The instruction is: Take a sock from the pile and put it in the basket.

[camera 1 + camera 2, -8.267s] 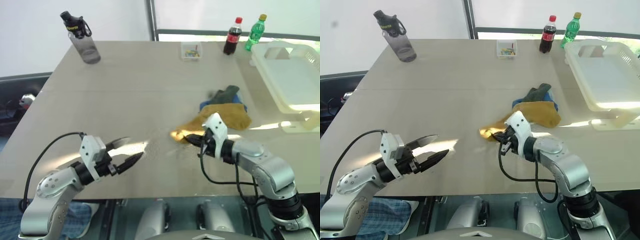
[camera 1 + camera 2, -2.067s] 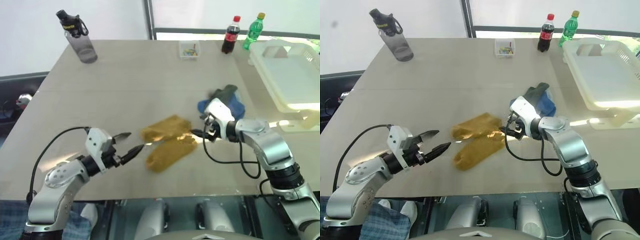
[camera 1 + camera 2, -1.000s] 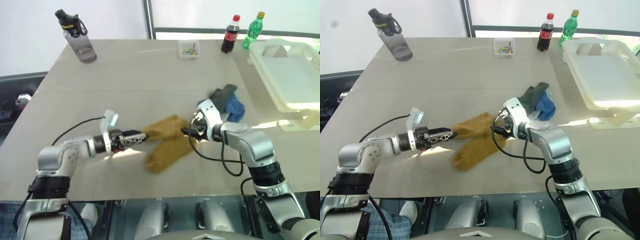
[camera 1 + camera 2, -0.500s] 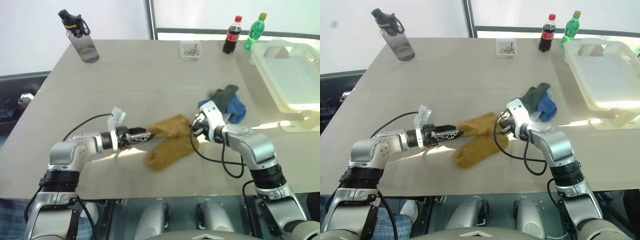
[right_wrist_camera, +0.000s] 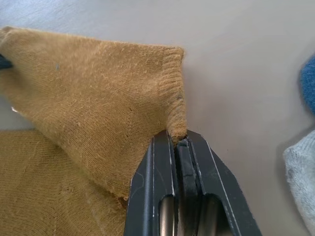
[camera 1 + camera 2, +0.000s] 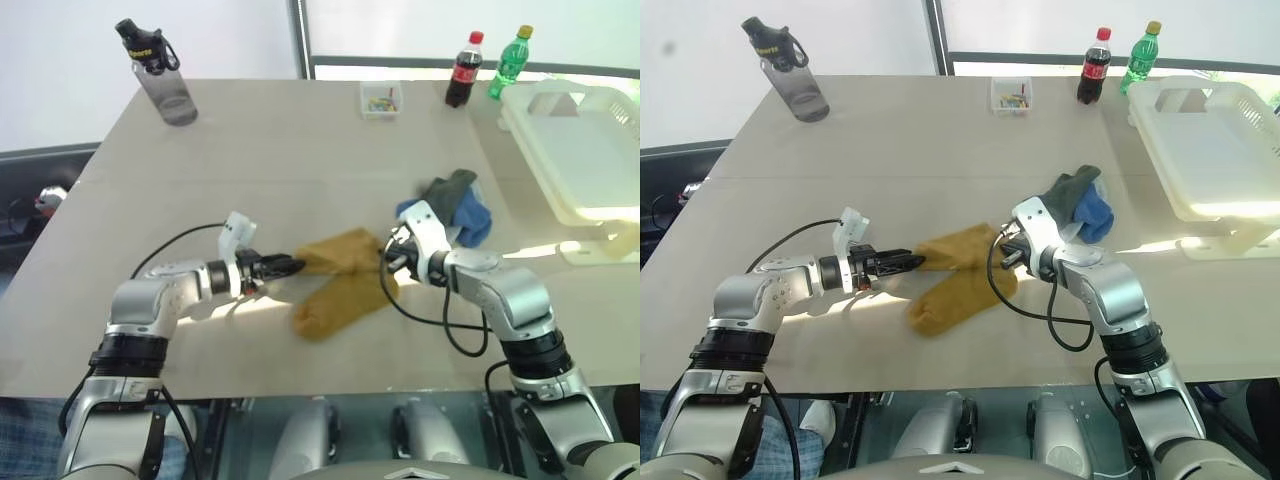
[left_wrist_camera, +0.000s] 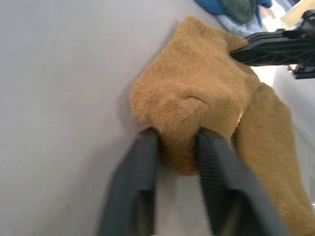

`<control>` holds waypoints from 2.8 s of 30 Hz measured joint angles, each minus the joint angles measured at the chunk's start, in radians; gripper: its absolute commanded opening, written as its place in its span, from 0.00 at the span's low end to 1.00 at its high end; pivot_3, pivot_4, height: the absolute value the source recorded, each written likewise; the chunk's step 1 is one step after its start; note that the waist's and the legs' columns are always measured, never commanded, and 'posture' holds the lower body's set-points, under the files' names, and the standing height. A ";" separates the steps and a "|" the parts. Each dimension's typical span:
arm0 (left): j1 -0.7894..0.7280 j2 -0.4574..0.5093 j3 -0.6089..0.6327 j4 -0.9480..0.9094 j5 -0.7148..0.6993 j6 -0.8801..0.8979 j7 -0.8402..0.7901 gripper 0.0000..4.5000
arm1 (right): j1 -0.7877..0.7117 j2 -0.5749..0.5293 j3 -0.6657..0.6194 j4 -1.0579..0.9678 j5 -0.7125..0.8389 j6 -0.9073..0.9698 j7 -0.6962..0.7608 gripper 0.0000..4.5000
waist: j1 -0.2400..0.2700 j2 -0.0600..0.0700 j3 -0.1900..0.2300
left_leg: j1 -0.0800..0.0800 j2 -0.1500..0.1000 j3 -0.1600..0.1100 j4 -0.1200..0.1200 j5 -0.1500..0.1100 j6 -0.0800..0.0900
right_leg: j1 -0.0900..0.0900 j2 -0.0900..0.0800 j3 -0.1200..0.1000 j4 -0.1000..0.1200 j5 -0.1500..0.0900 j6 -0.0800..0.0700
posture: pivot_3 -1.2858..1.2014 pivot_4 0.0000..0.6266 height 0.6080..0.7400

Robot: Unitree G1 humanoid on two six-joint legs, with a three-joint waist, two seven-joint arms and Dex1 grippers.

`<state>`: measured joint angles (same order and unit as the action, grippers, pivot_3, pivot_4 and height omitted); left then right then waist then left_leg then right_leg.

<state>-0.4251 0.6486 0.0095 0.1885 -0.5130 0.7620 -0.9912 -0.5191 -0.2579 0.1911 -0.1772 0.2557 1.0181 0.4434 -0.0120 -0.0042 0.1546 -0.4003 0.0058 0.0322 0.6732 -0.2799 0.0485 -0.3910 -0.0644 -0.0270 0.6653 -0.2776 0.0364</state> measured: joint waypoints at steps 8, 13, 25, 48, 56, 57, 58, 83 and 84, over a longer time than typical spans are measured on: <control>0.018 -0.004 0.006 -0.006 0.009 -0.047 -0.012 0.01 | 0.000 -0.003 -0.001 -0.009 0.001 -0.005 0.000 0.00 | 0.000 0.000 0.000 | 0.000 0.000 0.000 0.000 0.000 0.000 | 0.000 -0.001 0.000 0.000 0.000 0.000 | 0.52 0.24 1.00; 0.074 -0.005 0.044 -0.081 -0.030 0.000 0.001 0.01 | -0.001 -0.015 -0.024 -0.071 0.028 0.015 0.001 0.00 | -0.002 0.000 0.000 | -0.003 0.000 0.000 0.000 0.000 0.000 | -0.003 -0.002 0.000 0.000 0.000 0.000 | 0.52 0.24 1.00; 0.359 -0.021 0.252 -0.587 -0.280 0.245 0.218 0.01 | 0.006 -0.080 -0.092 -0.289 0.135 0.187 0.002 0.00 | 0.000 0.000 0.000 | -0.013 0.001 -0.003 0.004 0.000 0.000 | -0.011 -0.004 -0.002 0.001 0.000 0.000 | 0.52 0.24 1.00; 0.669 -0.099 0.365 -0.889 -0.657 0.363 0.628 0.01 | 0.092 -0.199 -0.091 -0.425 0.273 0.365 0.009 0.00 | 0.000 -0.001 0.000 | -0.013 0.001 -0.004 0.011 0.000 0.000 | -0.010 -0.004 -0.003 0.006 0.000 0.000 | 0.52 0.24 1.00; 0.703 -0.048 0.338 -0.892 -0.638 0.297 0.625 0.01 | 0.091 -0.160 -0.028 -0.346 0.239 0.279 -0.020 0.00 | 0.000 -0.001 0.000 | -0.013 0.001 -0.004 0.011 0.000 0.000 | -0.010 -0.004 -0.003 0.007 0.000 0.000 | 0.52 0.24 1.00; 0.703 -0.047 0.337 -0.892 -0.636 0.292 0.625 0.01 | 0.091 -0.156 -0.026 -0.340 0.236 0.270 -0.022 0.00 | 0.001 -0.001 0.000 | -0.013 0.001 -0.004 0.011 0.000 0.000 | -0.010 -0.004 -0.003 0.007 0.000 0.000 | 0.52 0.24 1.00; 0.703 -0.044 0.333 -0.891 -0.631 0.285 0.625 0.01 | 0.086 -0.148 -0.018 -0.326 0.230 0.258 -0.024 0.00 | 0.001 -0.001 0.000 | -0.013 0.001 -0.004 0.011 0.000 0.000 | -0.010 -0.004 -0.003 0.007 0.000 0.000 | 0.52 0.24 1.00; 0.685 -0.042 0.217 -0.804 -0.434 0.160 0.562 0.40 | 0.104 -0.290 0.055 -0.315 0.174 -0.040 0.120 0.79 | 0.001 -0.001 0.000 | -0.011 0.001 -0.004 0.011 0.000 0.000 | -0.009 -0.003 -0.003 0.007 0.000 0.000 | 0.52 0.24 1.00; 0.683 -0.042 0.216 -0.803 -0.432 0.158 0.559 0.53 | 0.103 -0.298 0.053 -0.323 0.172 -0.063 0.131 0.79 | 0.001 -0.001 0.000 | -0.011 0.001 -0.004 0.011 0.000 0.000 | -0.009 -0.003 -0.003 0.007 0.000 0.000 | 0.52 0.24 1.00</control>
<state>0.2576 0.6063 0.2253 -0.6150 -0.9450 0.9198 -0.4322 -0.4162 -0.5556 0.2445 -0.5004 0.4273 0.9547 0.5742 -0.0108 -0.0053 0.1545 -0.4117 0.0067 0.0280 0.6844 -0.2800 0.0487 -0.3996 -0.0672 -0.0298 0.6718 -0.2777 0.0361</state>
